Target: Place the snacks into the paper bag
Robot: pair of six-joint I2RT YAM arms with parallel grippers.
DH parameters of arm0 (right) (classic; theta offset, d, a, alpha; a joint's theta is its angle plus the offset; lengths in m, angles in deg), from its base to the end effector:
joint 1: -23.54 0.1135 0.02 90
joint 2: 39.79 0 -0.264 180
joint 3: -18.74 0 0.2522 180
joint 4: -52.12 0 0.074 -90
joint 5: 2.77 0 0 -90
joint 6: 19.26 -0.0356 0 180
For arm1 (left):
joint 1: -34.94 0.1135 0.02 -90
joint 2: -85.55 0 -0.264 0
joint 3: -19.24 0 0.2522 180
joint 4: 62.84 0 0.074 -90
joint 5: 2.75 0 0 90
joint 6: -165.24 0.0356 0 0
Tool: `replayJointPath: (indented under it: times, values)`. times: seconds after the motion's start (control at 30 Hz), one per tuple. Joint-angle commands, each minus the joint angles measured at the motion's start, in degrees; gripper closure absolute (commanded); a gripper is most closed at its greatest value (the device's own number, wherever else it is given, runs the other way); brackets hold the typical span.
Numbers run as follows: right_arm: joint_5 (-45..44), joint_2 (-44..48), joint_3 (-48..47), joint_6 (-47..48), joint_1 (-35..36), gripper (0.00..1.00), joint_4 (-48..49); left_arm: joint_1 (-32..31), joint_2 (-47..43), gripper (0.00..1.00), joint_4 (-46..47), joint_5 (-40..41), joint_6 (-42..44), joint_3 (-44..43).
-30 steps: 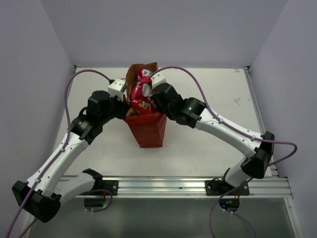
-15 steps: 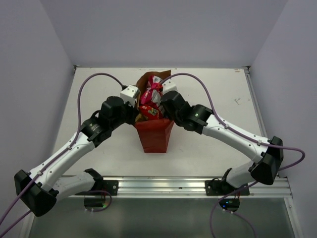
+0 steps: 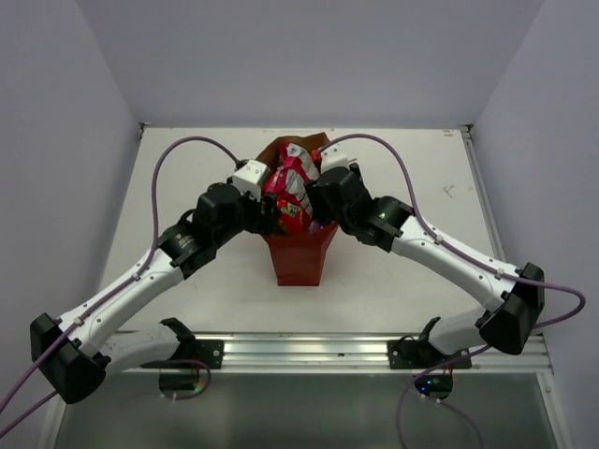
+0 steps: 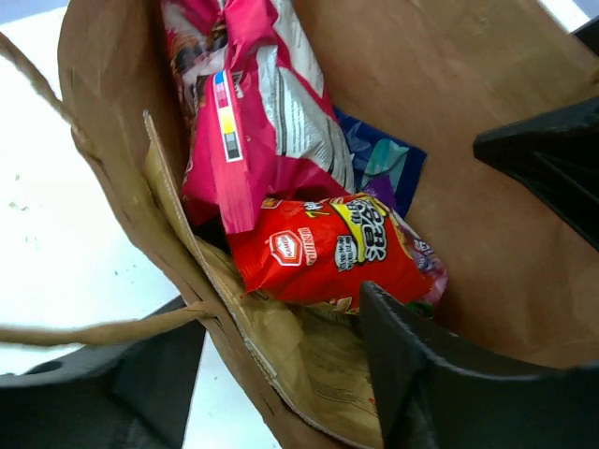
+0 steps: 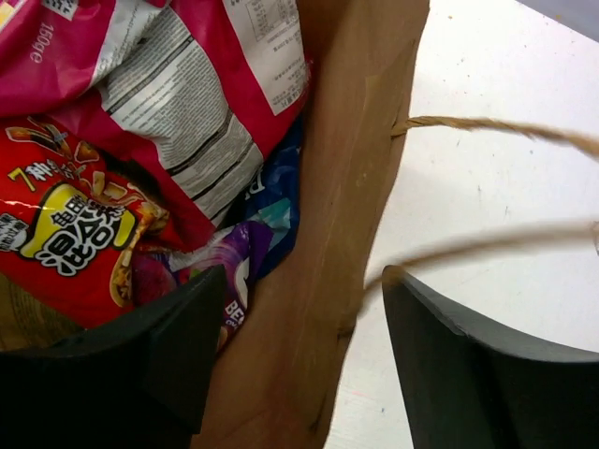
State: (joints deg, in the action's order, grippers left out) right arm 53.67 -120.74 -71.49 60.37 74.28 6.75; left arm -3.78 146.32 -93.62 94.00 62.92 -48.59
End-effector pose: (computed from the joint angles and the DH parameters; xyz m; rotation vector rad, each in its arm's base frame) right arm 0.2121 0.2285 0.3538 -0.4143 2.0423 -0.0024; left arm 0.1910 -0.1478 0.3309 0.3835 1.9741 -0.4583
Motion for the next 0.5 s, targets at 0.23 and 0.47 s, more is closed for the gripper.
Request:
replayJointPath:
  times: [0.23,0.47]
  values:
    - [1.6,8.7,-9.0,5.4,-0.3,0.26,2.0,-7.7,-2.1,0.22,8.7,6.1,2.5,-12.6]
    - [-1.1,15.4,-12.0,6.9,-0.2,0.23,-0.5,-7.9,-9.4,0.20,8.9,10.4,3.2,-15.2]
